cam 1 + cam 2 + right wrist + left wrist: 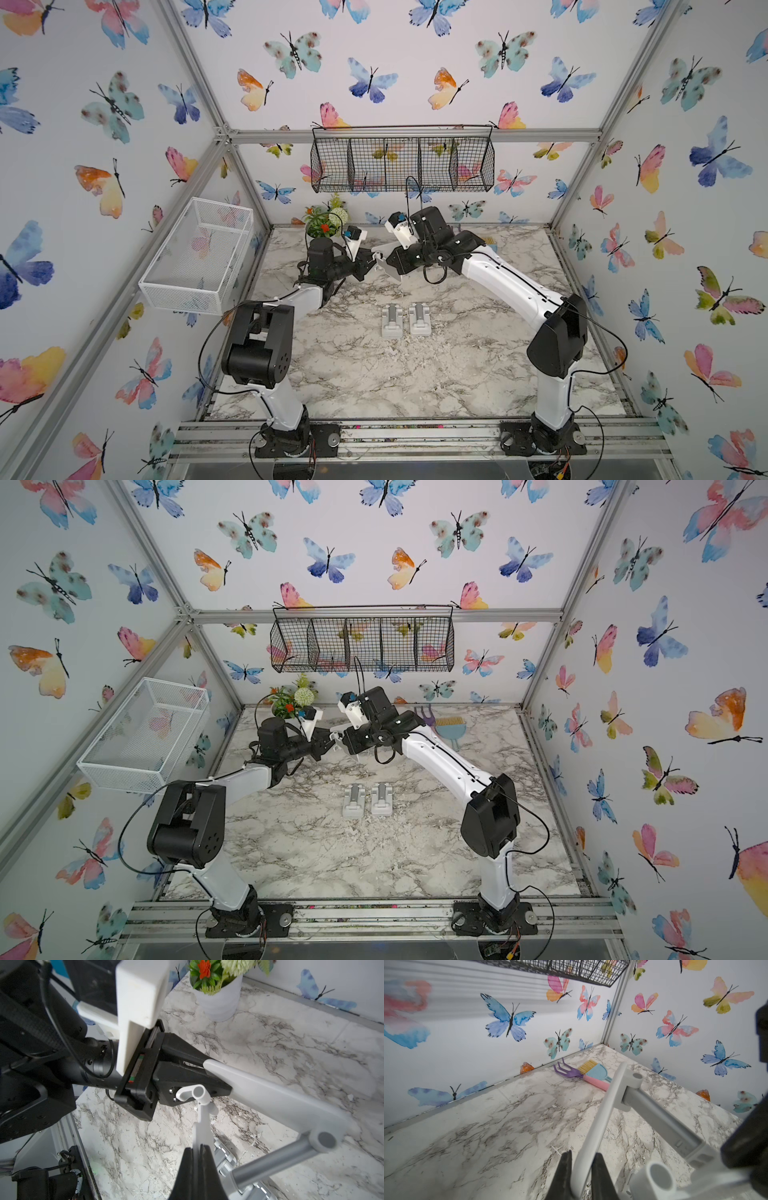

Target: Open the phone stand

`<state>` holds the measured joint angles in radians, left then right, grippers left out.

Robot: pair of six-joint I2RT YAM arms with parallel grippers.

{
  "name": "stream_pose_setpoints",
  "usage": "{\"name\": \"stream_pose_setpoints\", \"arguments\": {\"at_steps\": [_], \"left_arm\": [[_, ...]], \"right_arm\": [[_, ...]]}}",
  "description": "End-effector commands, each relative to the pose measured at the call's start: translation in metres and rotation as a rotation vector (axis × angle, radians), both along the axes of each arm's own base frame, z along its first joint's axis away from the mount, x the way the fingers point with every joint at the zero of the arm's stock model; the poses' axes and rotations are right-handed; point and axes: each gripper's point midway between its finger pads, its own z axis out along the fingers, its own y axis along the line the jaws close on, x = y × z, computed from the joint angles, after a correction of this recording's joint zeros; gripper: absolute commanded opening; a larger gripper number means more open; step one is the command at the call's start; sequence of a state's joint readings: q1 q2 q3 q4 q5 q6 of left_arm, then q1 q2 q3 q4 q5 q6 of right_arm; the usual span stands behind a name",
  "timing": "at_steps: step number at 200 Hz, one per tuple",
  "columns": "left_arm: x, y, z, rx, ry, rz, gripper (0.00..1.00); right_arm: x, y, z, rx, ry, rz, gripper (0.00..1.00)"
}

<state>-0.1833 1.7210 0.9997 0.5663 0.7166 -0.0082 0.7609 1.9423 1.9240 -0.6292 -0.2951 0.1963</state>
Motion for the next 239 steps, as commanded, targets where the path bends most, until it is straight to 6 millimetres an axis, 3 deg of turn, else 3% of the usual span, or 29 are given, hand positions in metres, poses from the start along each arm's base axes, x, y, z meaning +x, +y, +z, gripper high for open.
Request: {"name": "stream_pose_setpoints", "arguments": {"at_steps": [1,61,88,123,172,239], "left_arm": [[0.055,0.095,0.005,0.010,0.023,0.561,0.06],[0.037,0.084,0.024,-0.015,0.084,0.505,0.56],[0.030,0.085,0.032,-0.026,0.089,0.516,0.74],[0.017,0.094,0.039,-0.026,0.095,0.563,1.00],[-0.007,0.100,0.040,-0.028,0.131,0.617,0.98],[-0.057,0.060,0.047,0.031,0.154,0.539,0.98]], "right_arm": [[-0.099,0.013,0.016,0.039,0.309,0.243,0.02],[-0.083,0.020,0.005,0.022,0.313,0.195,0.02],[-0.068,0.023,0.002,0.008,0.294,0.146,0.02],[-0.041,0.013,-0.005,0.049,0.351,0.050,0.02],[0.013,-0.034,-0.023,0.143,0.478,-0.140,0.02],[0.084,-0.123,-0.056,0.353,0.647,-0.368,0.02]]}}
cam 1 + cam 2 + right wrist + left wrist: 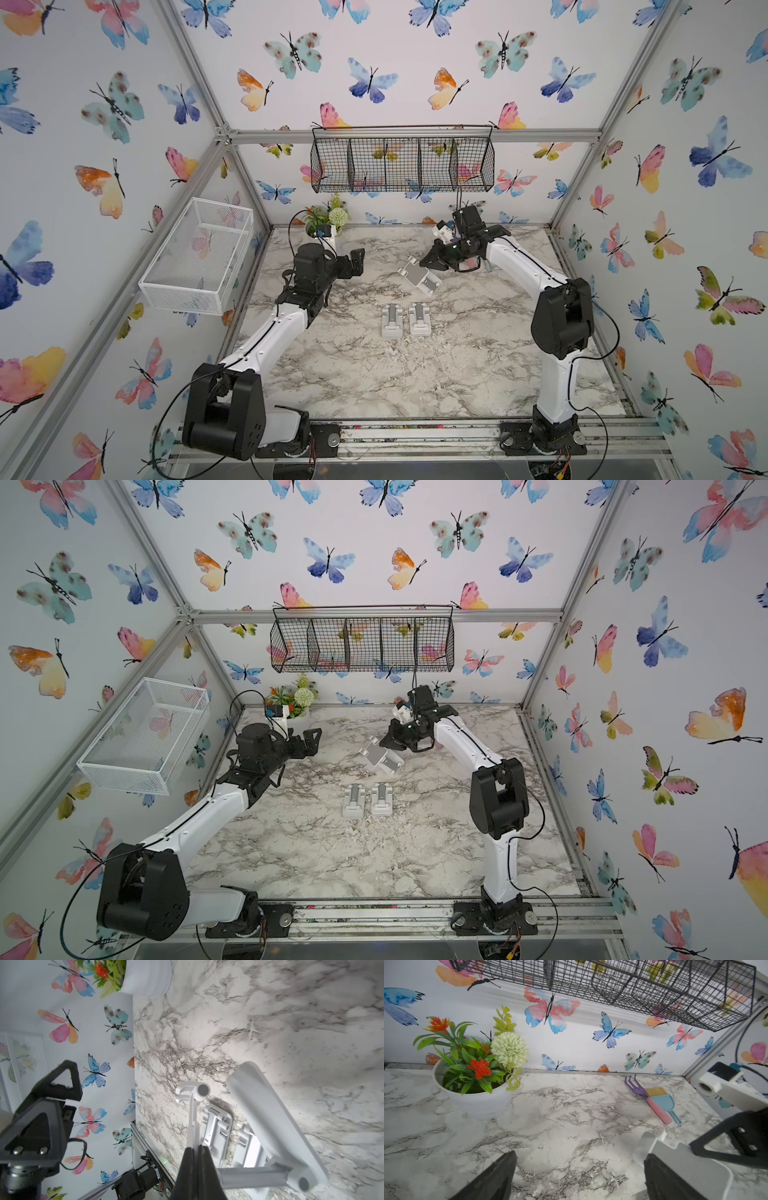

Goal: Open the phone stand
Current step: Place the phone stand at the center of the board.

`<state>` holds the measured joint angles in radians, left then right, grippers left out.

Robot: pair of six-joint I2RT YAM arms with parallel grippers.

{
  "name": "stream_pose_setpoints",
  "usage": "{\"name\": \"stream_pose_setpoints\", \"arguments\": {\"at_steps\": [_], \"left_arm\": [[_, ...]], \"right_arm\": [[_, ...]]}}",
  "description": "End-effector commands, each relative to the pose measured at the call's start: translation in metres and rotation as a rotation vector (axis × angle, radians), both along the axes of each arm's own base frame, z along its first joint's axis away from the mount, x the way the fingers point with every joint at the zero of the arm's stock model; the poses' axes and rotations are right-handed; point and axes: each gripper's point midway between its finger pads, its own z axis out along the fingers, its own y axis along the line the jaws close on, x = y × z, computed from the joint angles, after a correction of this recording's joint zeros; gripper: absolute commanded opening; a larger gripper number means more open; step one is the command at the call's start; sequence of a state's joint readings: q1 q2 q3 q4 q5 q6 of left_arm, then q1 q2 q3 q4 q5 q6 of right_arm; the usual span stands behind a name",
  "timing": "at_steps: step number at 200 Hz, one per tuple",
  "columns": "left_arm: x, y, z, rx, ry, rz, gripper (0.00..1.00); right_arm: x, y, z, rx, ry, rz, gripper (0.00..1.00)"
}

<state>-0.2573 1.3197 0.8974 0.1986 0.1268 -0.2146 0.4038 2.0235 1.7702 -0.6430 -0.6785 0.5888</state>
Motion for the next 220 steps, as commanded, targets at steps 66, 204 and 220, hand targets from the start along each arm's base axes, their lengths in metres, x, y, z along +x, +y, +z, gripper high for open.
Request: {"name": "stream_pose_setpoints", "arguments": {"at_steps": [66,204,220], "left_arm": [[-0.053,-0.024,-0.001,0.046,0.046,-0.078,0.98],[-0.062,-0.032,-0.011,0.087,0.070,-0.118,0.98],[-0.062,-0.032,-0.013,0.088,0.074,-0.119,0.98]], "right_arm": [[0.072,-0.069,-0.010,0.226,0.080,-0.226,0.02],[0.096,-0.100,-0.067,0.237,0.153,-0.310,0.30],[0.099,-0.106,-0.055,0.197,0.112,-0.309,0.52]]}}
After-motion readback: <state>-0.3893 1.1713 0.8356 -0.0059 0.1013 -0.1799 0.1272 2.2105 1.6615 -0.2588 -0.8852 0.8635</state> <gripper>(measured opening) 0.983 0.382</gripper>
